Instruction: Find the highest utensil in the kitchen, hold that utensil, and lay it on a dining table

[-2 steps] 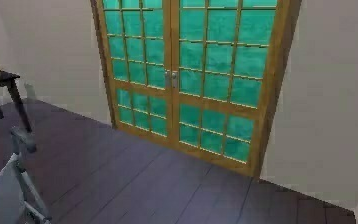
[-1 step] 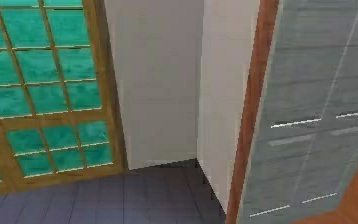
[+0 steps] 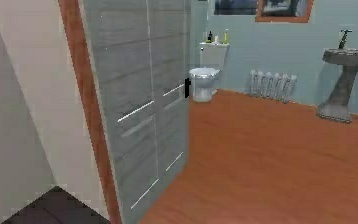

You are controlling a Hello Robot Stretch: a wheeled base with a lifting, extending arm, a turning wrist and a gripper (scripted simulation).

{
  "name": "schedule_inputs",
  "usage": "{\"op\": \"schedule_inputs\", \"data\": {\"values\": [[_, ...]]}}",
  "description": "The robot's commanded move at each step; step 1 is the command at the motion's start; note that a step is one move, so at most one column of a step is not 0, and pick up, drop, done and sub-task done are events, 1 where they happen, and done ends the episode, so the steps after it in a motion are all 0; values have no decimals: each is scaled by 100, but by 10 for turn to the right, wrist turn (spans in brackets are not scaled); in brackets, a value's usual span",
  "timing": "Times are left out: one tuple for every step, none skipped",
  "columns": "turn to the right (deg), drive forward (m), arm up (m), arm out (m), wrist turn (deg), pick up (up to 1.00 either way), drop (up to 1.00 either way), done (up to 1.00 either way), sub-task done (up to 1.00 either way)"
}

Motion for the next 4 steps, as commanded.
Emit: {"op": "schedule_inputs", "data": {"values": [[420,0,0,0,0,0,0,0,0],[0,100,0,0,0,0,0,0,0],[0,80,0,0,0,0,0,0,0],[450,0,0,0,0,0,0,0,0]]}}
